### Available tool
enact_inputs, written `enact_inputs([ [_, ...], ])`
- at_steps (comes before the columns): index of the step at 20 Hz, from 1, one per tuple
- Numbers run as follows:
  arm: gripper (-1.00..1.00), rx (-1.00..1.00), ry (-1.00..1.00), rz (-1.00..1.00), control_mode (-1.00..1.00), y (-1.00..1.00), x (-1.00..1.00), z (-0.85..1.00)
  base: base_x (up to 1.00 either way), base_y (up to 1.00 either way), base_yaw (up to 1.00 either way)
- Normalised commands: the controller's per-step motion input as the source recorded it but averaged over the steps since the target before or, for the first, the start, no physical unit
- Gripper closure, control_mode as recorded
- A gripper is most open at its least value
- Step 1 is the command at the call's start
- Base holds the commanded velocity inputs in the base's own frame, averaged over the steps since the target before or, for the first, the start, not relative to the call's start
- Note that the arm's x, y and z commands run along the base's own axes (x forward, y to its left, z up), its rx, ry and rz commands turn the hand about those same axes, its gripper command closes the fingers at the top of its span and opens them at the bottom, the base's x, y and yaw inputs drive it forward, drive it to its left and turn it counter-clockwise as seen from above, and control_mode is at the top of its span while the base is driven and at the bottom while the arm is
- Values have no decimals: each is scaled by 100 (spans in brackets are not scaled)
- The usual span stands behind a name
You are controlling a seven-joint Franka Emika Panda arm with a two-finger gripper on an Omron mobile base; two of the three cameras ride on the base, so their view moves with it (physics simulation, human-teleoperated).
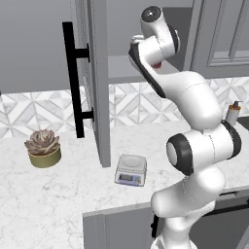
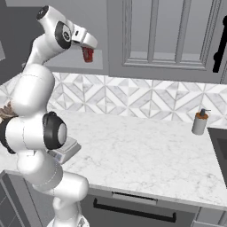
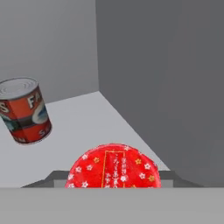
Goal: Pick the yogurt and place it on the digital scale for weighing, and close the cabinet.
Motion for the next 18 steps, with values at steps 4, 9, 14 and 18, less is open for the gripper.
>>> enact_inputs([
  [4, 100, 0, -8, 3, -100, 5, -98, 0, 0, 0, 0],
  [9, 100, 8, -2, 2, -100, 0, -100, 11, 0, 0, 0],
  [14, 100, 13, 1, 5, -100, 0, -100, -6, 0, 0, 0],
  [18, 100, 2, -1, 17, -100, 0, -100, -44, 0, 0, 0],
])
